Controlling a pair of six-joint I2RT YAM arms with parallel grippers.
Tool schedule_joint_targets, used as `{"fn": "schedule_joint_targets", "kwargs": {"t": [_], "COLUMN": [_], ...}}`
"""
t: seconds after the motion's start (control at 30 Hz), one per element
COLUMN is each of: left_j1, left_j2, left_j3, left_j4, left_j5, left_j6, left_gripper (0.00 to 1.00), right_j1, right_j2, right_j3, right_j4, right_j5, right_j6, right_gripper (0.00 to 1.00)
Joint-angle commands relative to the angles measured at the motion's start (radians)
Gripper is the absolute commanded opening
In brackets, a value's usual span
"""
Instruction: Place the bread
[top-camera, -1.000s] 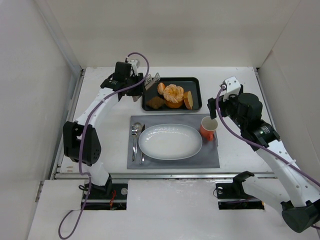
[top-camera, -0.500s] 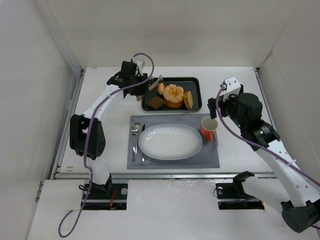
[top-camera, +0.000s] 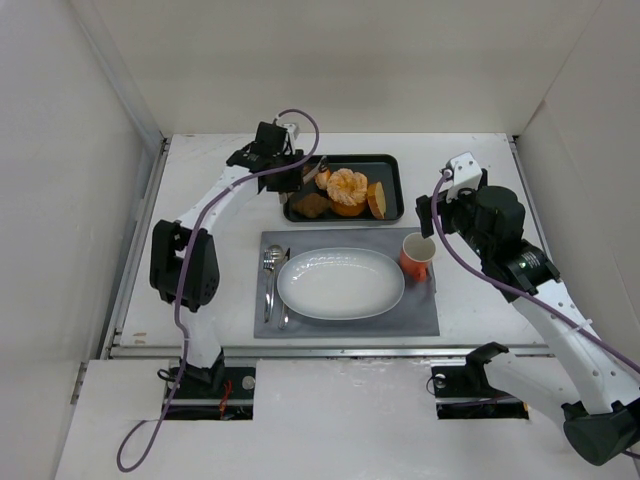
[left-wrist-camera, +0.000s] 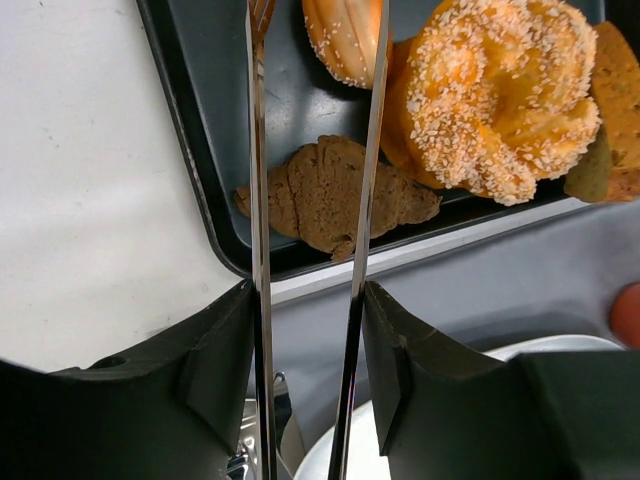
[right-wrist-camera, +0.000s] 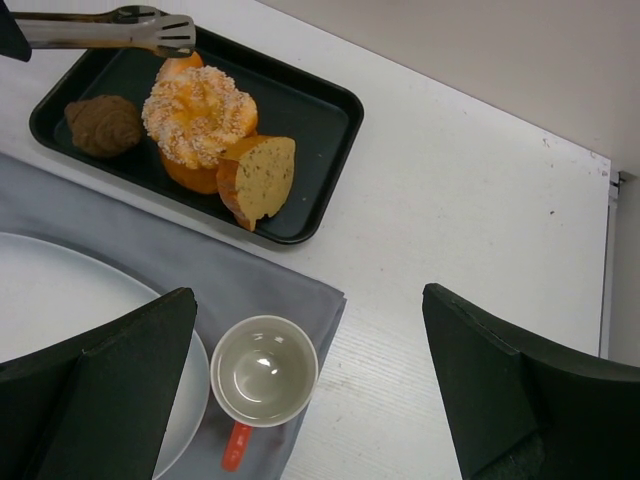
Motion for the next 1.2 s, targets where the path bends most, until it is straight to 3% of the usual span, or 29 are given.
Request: {"fn": "schedule_joint_targets", "kwargs": {"t": [0.0,1.17], "left_j1": [-0.014,-0.042], "left_j2": [0.008,0.143], "left_j3": [0.067,0.243], "left_j4": [-0.019,-0.187], "left_j5": [-0.028,-0.026], "left_j6": [0.011,0.039], "left_gripper": [0.41,0.42], "right_j1": [0.006,0.006], "right_j2": [-0.014,-0.023], "right_j3": [0.009,0.009], "right_j4": [0.049,0.049], "right_j5": [0.015,0.015], "right_j6": [-0.002,-0.002], "right_gripper": [1.00,1.00]}}
